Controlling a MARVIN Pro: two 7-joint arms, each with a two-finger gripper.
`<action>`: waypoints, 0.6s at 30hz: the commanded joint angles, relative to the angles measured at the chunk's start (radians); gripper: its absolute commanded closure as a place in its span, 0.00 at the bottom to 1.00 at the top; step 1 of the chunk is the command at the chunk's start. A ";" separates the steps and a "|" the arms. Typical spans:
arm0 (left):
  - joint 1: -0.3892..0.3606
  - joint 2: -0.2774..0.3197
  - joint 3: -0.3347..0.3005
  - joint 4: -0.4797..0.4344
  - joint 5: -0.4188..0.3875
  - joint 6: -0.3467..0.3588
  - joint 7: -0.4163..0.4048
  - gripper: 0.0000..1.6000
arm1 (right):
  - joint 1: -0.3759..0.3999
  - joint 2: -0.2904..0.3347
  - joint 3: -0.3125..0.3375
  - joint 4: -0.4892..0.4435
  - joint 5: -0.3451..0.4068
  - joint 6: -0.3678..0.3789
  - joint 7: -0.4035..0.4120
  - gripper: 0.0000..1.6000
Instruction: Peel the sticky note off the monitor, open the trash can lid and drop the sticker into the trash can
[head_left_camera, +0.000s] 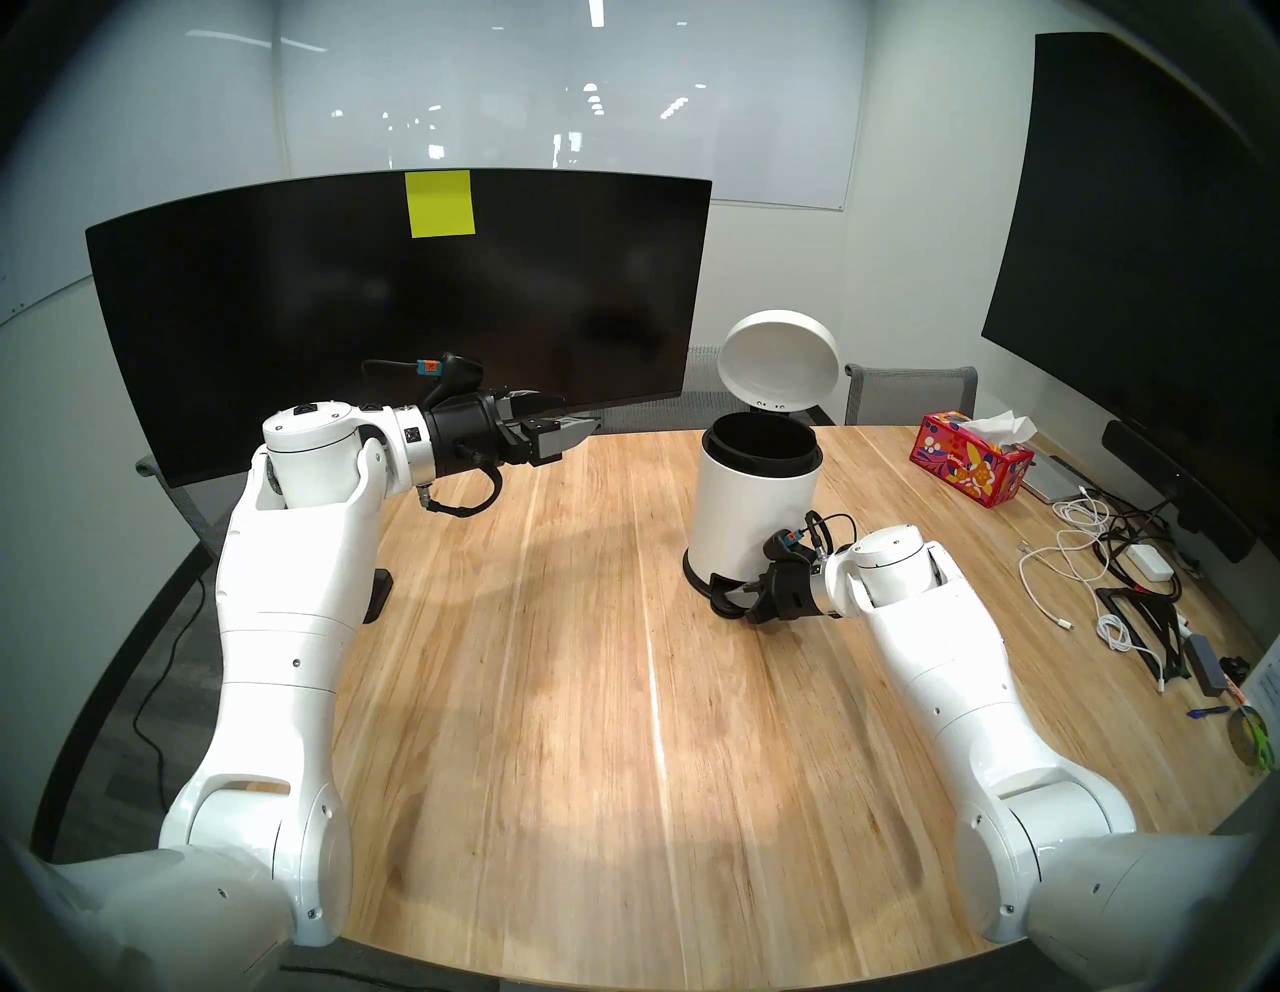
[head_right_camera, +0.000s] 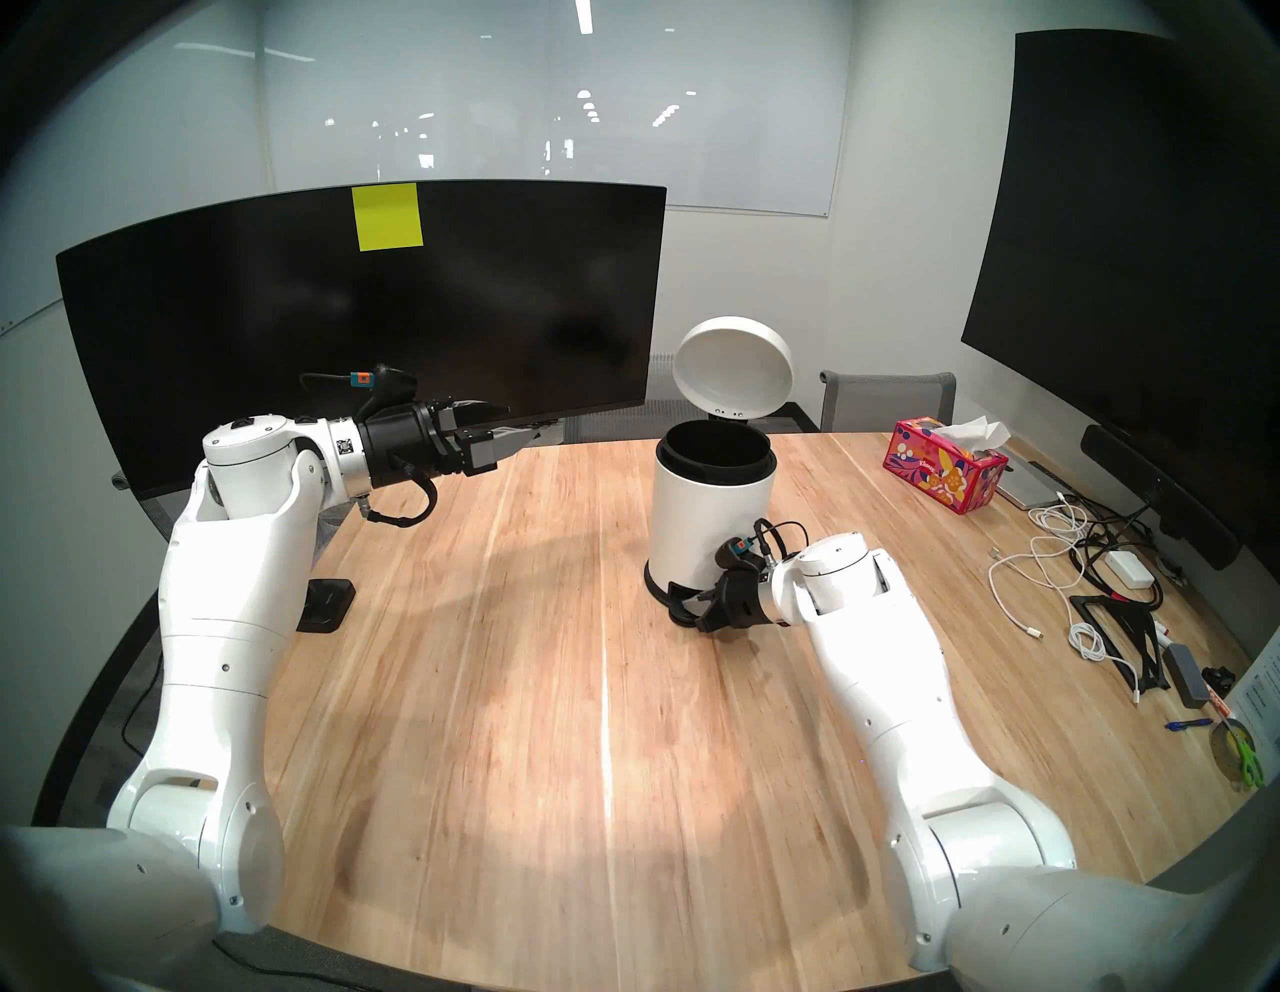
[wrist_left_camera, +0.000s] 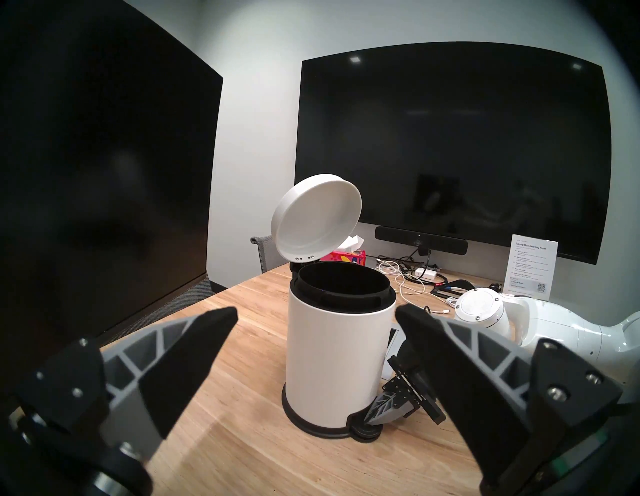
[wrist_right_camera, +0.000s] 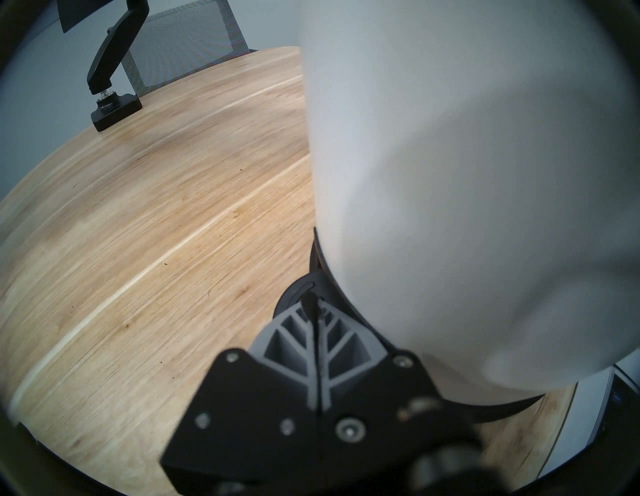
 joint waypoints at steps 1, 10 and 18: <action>-0.020 -0.002 -0.002 -0.012 -0.001 -0.002 0.003 0.00 | -0.004 0.007 0.001 0.002 -0.003 0.000 -0.003 1.00; -0.020 -0.003 -0.003 -0.012 0.000 -0.002 0.003 0.00 | -0.004 0.007 0.001 0.002 -0.003 0.000 -0.003 1.00; -0.020 -0.004 -0.003 -0.012 0.001 -0.002 0.002 0.00 | -0.004 0.007 0.001 0.002 -0.003 0.000 -0.003 1.00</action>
